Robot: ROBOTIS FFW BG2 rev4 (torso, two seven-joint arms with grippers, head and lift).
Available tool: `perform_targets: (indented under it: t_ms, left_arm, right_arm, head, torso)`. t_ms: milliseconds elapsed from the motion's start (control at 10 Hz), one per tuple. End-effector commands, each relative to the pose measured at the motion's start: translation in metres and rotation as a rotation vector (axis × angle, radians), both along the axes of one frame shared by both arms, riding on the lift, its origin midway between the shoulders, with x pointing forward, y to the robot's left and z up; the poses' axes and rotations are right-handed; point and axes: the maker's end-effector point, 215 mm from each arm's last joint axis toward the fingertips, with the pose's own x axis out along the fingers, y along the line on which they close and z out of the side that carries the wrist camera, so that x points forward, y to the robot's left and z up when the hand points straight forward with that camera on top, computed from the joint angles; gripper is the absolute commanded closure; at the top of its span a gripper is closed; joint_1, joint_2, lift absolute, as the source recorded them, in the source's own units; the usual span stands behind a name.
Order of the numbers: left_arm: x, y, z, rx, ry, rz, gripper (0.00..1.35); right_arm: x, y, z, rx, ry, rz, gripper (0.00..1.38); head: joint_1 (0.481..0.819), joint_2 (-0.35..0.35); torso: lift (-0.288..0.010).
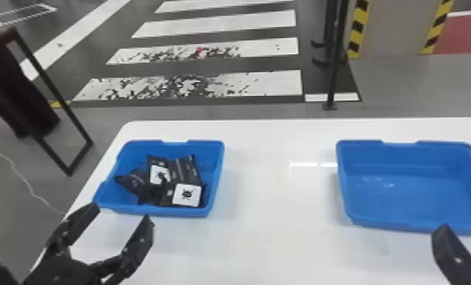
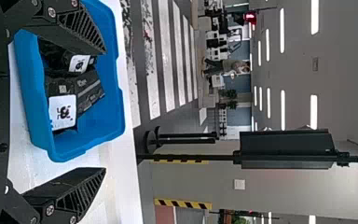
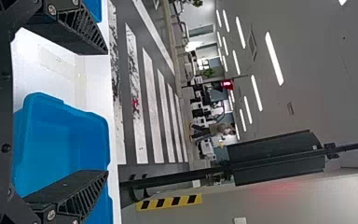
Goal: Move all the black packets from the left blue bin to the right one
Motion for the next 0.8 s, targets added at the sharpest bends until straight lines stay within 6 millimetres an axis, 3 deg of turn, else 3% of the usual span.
perform_targets:
  t_ms: [0, 700]
  left_arm:
    - [-0.0001, 0.0000, 0.0001, -0.004, -0.001, 0.002, 0.15]
    - [-0.0012, 0.0012, -0.0056, -0.019, 0.010, 0.006, 0.15]
  right_arm:
    - [0.0002, -0.0003, -0.0005, 0.000, 0.000, -0.001, 0.11]
    - [-0.0011, -0.0010, -0.0056, 0.015, 0.012, -0.003, 0.11]
  head:
    - [0.695, 0.193]
    - [0.695, 0.193]
  torso:
    - [-0.140]
    - [-0.140]
